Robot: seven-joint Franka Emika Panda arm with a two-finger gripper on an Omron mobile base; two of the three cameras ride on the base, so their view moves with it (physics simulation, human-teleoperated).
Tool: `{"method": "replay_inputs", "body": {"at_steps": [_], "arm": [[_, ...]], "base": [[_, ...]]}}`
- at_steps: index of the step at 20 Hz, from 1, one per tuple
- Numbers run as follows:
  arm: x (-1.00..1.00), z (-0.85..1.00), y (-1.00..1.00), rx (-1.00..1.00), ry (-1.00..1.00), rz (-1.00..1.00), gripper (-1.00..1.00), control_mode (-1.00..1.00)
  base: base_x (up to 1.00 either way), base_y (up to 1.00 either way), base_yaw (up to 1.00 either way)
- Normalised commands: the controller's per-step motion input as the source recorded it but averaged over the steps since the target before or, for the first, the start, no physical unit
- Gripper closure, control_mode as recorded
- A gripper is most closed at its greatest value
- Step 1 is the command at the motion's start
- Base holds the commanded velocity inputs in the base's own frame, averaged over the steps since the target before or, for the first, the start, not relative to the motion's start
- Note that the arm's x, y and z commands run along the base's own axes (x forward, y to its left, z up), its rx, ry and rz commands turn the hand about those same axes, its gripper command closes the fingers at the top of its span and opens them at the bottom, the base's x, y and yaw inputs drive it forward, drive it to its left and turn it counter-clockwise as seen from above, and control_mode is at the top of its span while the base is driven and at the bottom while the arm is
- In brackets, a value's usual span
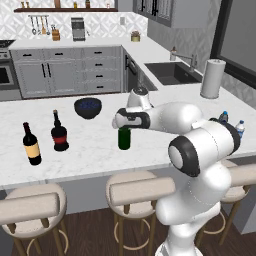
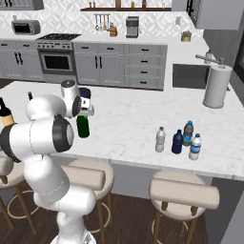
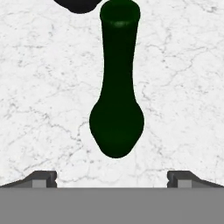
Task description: Move the plastic bottles in the middle to the plastics group, and the glass bottles in the middle to the glass group.
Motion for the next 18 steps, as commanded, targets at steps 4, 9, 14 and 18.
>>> {"method": "replay_inputs", "body": {"at_steps": [4,9,14,18], "arm": [[0.16,0.00,0.04,0.00,-0.02,0.00,-1.00,-1.00],[0.33,0.00,0.00,0.00,0.00,0.00,-1.00,-1.00],[0.24,0.00,0.00,0.00,0.00,0.00,-1.00,-1.00],[0.02,-0.12,0.00,0.00,0.01,0.00,-1.00,-1.00]], "base": [[0.00,0.00,0.00],[0.00,0.00,0.00],[0.00,0.00,0.00],[0.00,0.00,0.00]]}}
